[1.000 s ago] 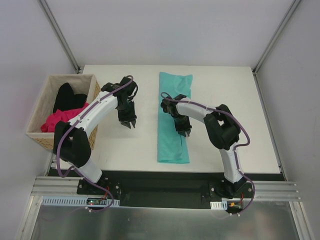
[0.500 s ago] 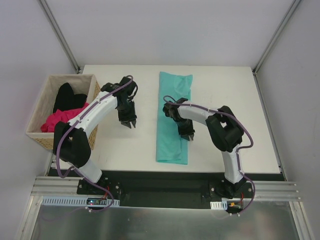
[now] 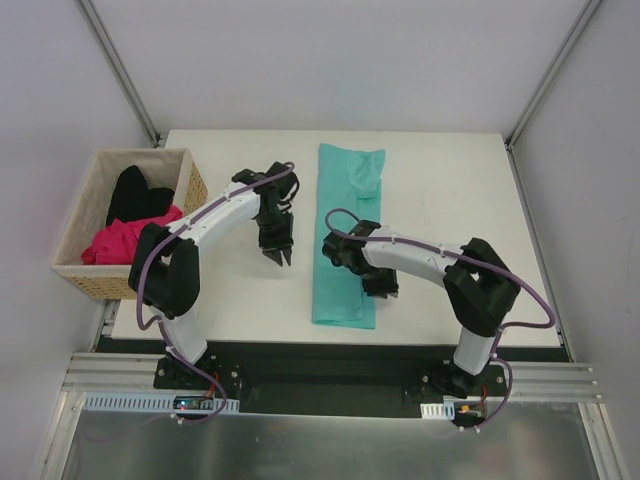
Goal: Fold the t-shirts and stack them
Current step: Rotate the tshirt 90 degrees
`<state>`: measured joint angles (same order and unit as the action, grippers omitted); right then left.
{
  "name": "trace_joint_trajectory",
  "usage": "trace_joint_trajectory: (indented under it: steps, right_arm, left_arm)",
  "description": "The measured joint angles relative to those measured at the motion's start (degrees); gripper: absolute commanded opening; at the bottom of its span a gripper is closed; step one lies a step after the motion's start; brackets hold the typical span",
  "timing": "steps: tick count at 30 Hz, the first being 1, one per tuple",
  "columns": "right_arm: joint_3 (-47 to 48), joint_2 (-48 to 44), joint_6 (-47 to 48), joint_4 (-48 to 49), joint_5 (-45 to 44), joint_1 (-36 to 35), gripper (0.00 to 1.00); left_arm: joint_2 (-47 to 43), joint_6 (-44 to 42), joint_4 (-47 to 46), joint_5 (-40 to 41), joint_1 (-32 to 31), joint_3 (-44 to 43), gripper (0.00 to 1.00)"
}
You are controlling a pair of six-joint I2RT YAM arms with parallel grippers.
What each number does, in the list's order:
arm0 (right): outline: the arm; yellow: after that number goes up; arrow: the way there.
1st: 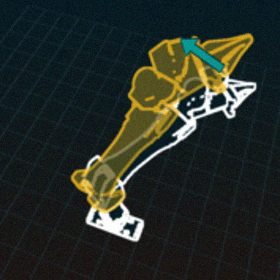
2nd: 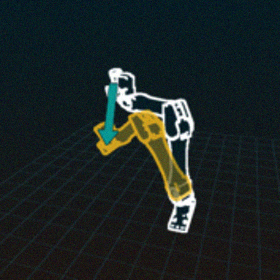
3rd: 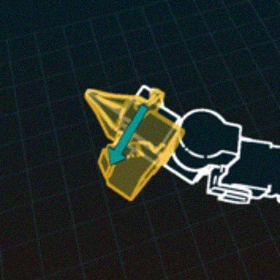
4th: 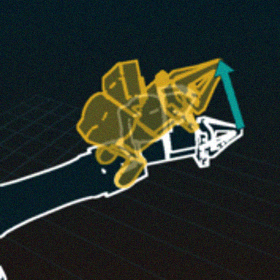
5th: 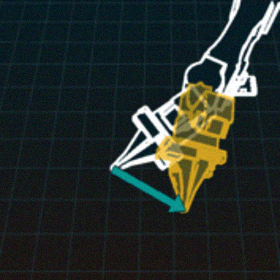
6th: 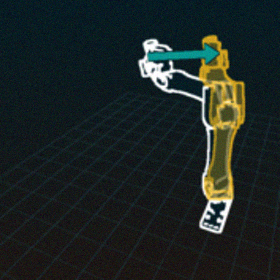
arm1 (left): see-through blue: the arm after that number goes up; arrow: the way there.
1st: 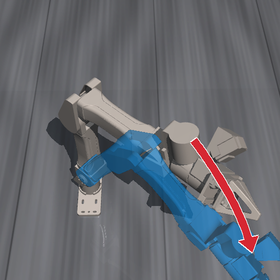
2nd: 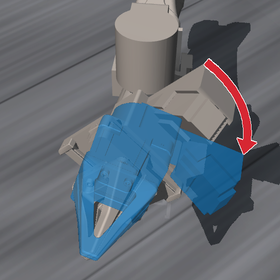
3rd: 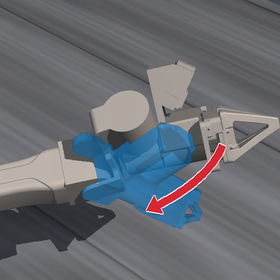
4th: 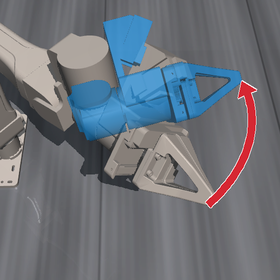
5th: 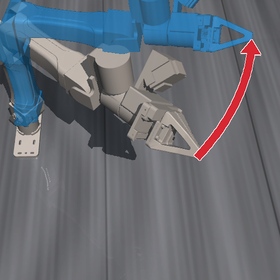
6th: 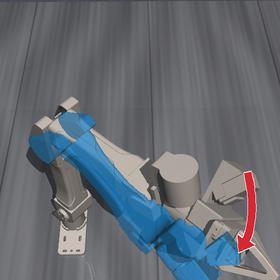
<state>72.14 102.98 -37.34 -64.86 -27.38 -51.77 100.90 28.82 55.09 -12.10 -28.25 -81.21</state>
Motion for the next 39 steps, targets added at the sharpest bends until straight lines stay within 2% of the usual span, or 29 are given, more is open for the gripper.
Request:
trace_joint_trajectory:
  steps: [12,21,39]
  right_arm:
    - [5.8,3.3,-3.9,-3.0,1.2,-10.0,0.48]
    - [10.0,7.7,-4.7,-2.5,1.5,-12.8,0.48]
    - [3.2,4.9,-10.3,2.5,2.8,-12.8,0.42]
  left_arm:
    - [0.8,-1.3,-1.0,-1.0,-1.4,0.5,0.23]
    - [-1.0,-1.7,-1.0,-0.3,-1.4,3.5,0.23]
    - [-2.9,-2.8,-0.4,0.6,-0.9,4.0,0.23]
